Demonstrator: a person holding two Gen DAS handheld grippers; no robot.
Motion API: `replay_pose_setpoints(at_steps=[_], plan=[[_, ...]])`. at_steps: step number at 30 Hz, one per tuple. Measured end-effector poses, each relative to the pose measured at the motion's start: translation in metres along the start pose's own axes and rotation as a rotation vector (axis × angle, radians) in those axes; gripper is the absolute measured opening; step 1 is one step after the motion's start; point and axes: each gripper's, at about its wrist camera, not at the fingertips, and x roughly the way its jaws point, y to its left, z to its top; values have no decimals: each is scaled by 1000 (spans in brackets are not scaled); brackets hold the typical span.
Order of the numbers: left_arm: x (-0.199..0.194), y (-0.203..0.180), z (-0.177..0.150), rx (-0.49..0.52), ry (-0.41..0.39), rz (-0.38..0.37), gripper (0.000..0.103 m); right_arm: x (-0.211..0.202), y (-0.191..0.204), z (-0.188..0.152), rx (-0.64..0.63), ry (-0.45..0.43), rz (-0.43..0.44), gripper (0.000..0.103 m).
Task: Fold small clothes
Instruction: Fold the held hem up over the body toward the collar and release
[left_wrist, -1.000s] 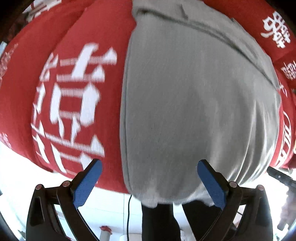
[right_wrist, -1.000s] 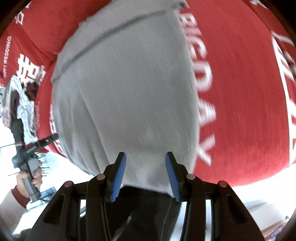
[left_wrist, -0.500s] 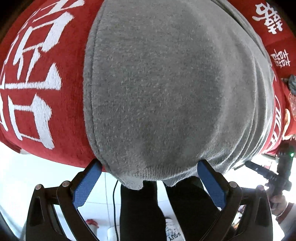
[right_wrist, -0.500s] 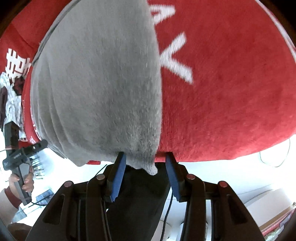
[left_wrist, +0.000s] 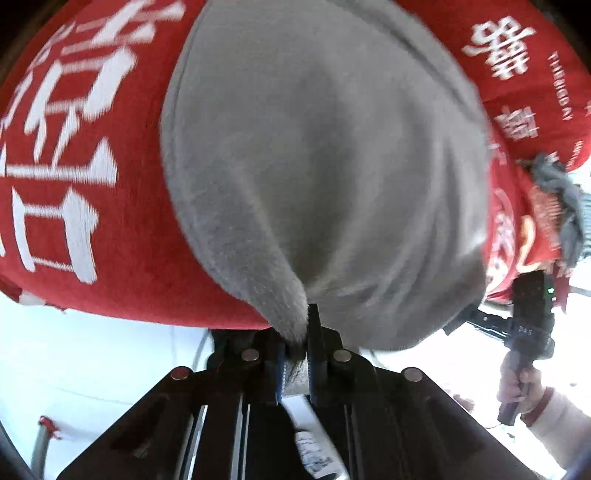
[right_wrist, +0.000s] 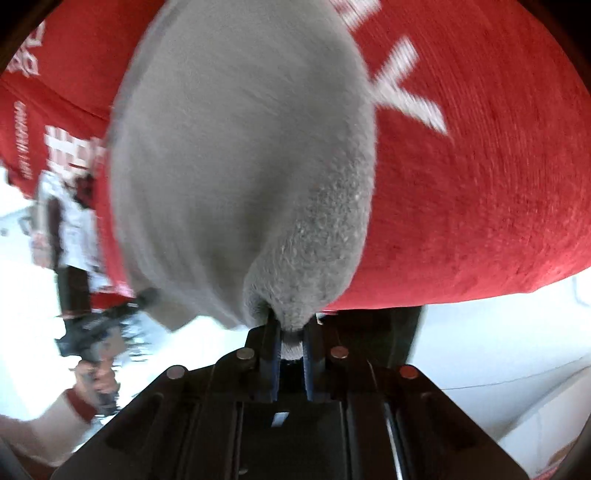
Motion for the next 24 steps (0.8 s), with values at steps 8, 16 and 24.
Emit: replay_pose_setpoints(at_steps=[8, 16, 24], plan=[[-77, -20, 66, 6, -181, -127, 10, -59, 51, 39, 8, -157, 264, 8], [-113, -44, 173, 16, -349, -143, 10, -114, 87, 132, -20, -309, 401, 5], [-116, -41, 272, -7, -421, -89, 10, -133, 114, 240, -23, -385, 427, 5]])
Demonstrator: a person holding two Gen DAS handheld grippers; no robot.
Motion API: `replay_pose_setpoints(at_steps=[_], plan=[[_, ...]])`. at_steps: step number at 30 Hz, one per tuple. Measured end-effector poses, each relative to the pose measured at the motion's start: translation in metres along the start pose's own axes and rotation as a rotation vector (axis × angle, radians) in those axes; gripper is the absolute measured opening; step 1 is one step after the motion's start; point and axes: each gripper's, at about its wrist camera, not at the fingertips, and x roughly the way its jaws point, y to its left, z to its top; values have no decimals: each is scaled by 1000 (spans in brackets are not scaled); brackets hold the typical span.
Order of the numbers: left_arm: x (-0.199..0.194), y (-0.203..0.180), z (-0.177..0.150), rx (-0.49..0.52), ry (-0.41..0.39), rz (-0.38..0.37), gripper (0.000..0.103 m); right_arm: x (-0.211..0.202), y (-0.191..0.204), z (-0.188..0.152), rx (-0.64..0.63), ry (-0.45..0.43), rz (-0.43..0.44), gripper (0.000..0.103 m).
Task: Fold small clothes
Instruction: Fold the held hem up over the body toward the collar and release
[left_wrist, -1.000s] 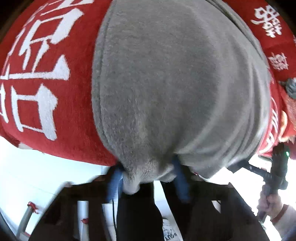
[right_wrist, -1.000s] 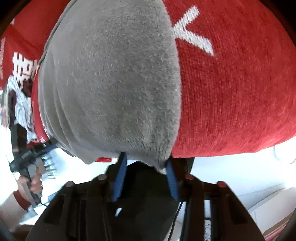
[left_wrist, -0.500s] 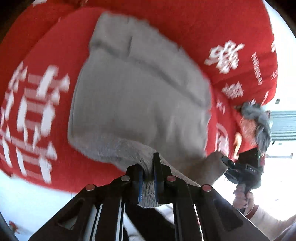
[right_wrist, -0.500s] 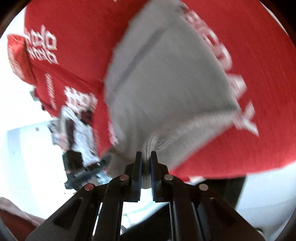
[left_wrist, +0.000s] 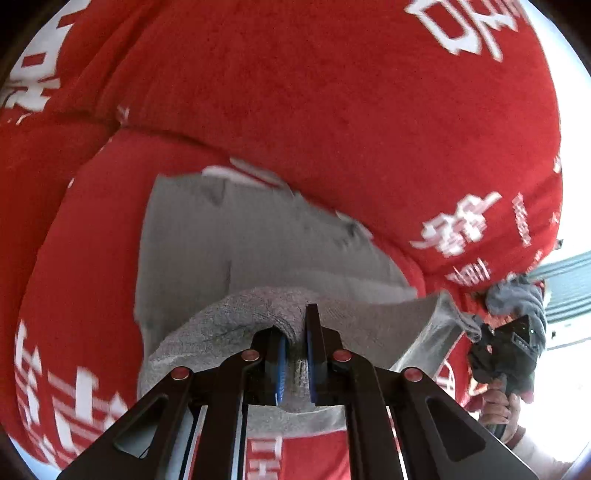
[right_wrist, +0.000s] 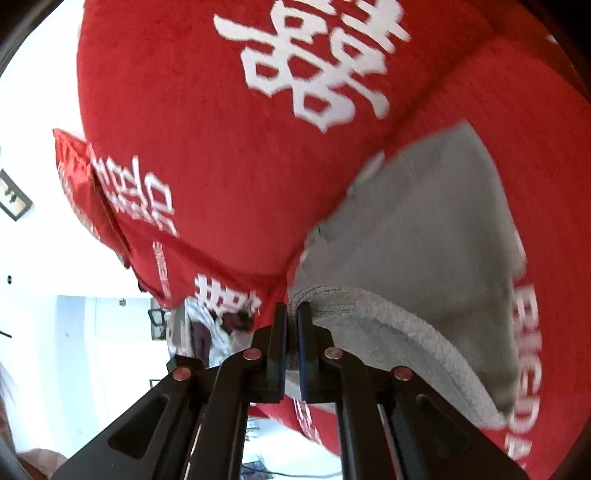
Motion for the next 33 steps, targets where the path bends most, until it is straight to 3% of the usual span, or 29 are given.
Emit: replay_pose_setpoints(at_steps=[7, 13, 15, 21, 26, 28, 30, 32, 33], plan=[[55, 10, 49, -31, 12, 71, 10, 48, -15, 57, 25, 18, -60, 5], [92, 27, 65, -113, 56, 156, 10, 72, -47, 84, 99, 22, -120, 5], [99, 32, 67, -144, 60, 188, 16, 80, -61, 91, 143, 26, -137, 5], [97, 12, 69, -61, 53, 260, 16, 87, -78, 98, 237, 4, -94, 10], [91, -1, 71, -5, 86, 266, 16, 85, -73, 106, 235, 9, -108, 21], [90, -4, 70, 14, 104, 264, 16, 83, -68, 108, 217, 9, -125, 37], [90, -7, 69, 28, 109, 280, 16, 82, -64, 109, 195, 18, -146, 43], [90, -11, 65, 43, 102, 326, 46, 83, -60, 107, 172, 30, -164, 43], [87, -13, 62, 49, 80, 363, 78, 83, -58, 105, 159, 39, -175, 43]])
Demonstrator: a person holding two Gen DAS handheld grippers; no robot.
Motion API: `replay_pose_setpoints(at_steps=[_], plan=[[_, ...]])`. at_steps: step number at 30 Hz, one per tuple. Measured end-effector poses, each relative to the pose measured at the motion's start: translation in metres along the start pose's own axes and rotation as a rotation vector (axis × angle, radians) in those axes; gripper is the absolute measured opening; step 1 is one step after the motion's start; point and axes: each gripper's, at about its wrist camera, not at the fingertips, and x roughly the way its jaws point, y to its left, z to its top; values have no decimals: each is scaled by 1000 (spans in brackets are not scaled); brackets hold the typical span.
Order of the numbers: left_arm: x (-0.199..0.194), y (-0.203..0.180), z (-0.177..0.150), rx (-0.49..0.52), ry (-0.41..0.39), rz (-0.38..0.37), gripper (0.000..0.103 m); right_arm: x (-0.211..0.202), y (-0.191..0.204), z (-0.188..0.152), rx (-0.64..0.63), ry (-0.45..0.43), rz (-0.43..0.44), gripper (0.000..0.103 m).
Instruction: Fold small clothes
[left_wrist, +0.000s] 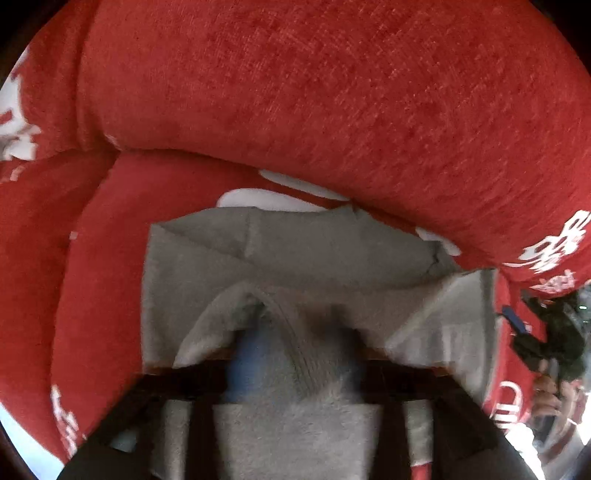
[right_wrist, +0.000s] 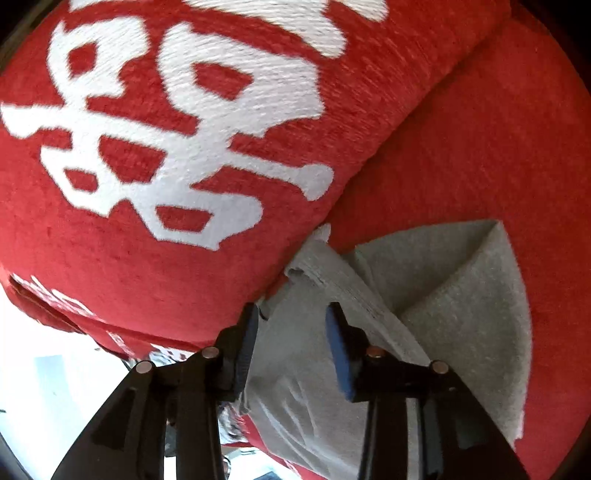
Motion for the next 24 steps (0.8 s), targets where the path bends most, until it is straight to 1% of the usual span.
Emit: replay_pose_setpoints(at_steps=[1, 2, 4, 7, 8, 12, 16, 18, 19, 21, 22, 24], plan=[[-6, -2, -3, 8, -39, 39, 83, 1, 2, -3, -13, 7, -12, 43], [-10, -5, -5, 22, -59, 48, 83, 1, 4, -6, -32, 15, -32, 43], [-12, -7, -8, 28, -54, 42, 83, 2, 8, -13, -83, 36, -72, 43], [-14, -7, -12, 46, -67, 105, 83, 5, 19, -28, -186, 69, -162, 43], [-13, -7, -12, 43, -66, 114, 83, 6, 21, -33, -209, 78, -186, 43], [-6, 3, -23, 9, -18, 134, 83, 4, 24, -53, -268, 99, -249, 43], [2, 9, -35, 5, 22, 139, 83, -6, 22, -66, -267, 105, -275, 43], [8, 6, -32, 29, 24, 154, 83, -9, 18, -69, -251, 112, -275, 43], [11, 3, -28, 53, 16, 174, 83, -8, 18, -70, -246, 113, -279, 43], [18, -4, -16, 96, -17, 241, 83, -13, 10, -74, -252, 113, -289, 43], [23, -6, -8, 103, -35, 270, 83, -14, 9, -76, -254, 111, -293, 43], [30, -3, 5, 82, -55, 295, 83, -14, 7, -80, -254, 111, -297, 43]])
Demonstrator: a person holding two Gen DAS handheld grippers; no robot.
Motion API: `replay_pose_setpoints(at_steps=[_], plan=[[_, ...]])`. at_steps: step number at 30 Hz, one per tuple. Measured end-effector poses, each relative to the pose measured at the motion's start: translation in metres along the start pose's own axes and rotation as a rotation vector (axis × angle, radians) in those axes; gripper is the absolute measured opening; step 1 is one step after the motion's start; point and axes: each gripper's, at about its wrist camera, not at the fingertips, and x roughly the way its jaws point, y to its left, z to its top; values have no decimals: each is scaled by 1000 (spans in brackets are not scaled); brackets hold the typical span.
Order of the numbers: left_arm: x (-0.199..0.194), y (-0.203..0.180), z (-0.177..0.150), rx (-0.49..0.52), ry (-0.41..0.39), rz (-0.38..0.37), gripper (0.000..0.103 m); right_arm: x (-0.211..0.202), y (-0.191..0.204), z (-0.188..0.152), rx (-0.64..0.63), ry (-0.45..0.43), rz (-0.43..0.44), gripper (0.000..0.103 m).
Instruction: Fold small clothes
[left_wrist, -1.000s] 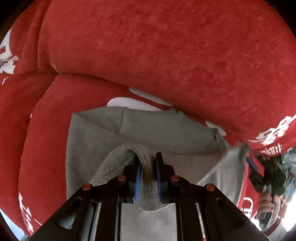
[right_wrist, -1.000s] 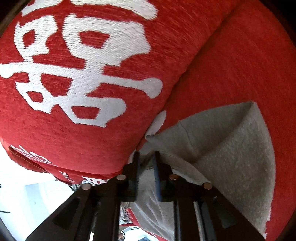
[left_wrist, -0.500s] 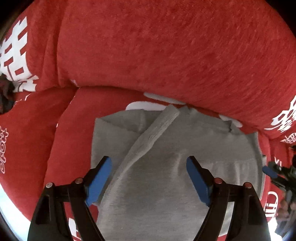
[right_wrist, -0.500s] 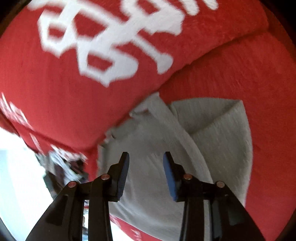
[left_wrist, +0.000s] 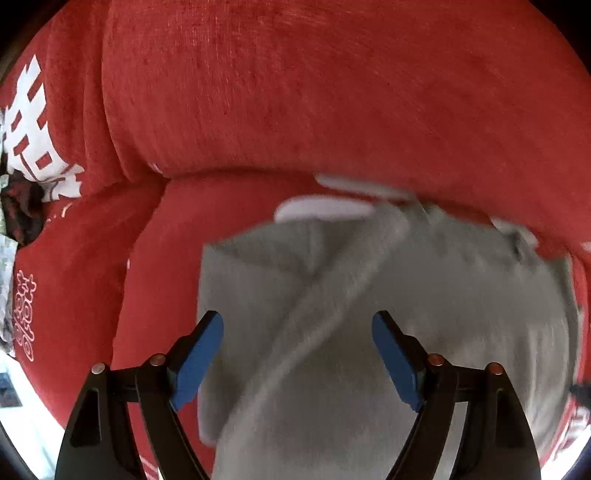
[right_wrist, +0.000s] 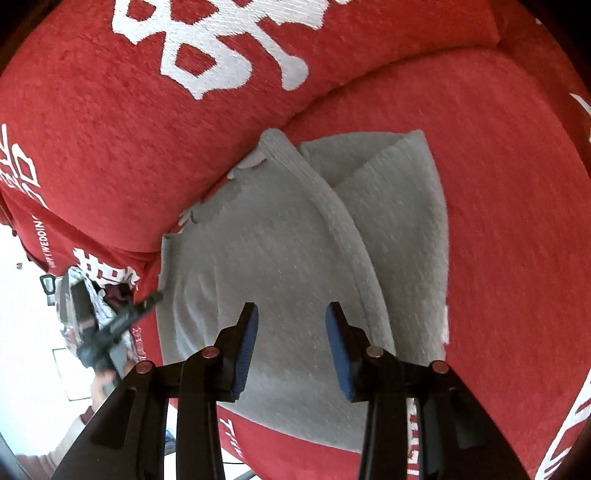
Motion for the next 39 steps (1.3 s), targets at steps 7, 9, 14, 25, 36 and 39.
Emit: replay_pose_setpoints(at_steps=[7, 9, 14, 25, 36, 39], plan=[[28, 31, 21, -35, 12, 90, 83, -3, 10, -22, 0, -34, -17, 43], [33, 42, 23, -40, 22, 63, 83, -8, 14, -32, 2, -56, -25, 43], [28, 59, 19, 47, 15, 81, 83, -10, 28, -63, 29, -99, -40, 43], [-5, 111, -61, 151, 214, -392, 83, 77, 91, -141, 129, 42, 78, 43], [11, 103, -113, 83, 299, -582, 47, 161, 105, -178, 351, 8, 200, 43], [12, 109, -114, 60, 286, -598, 20, 165, 102, -169, 422, -17, 246, 41]])
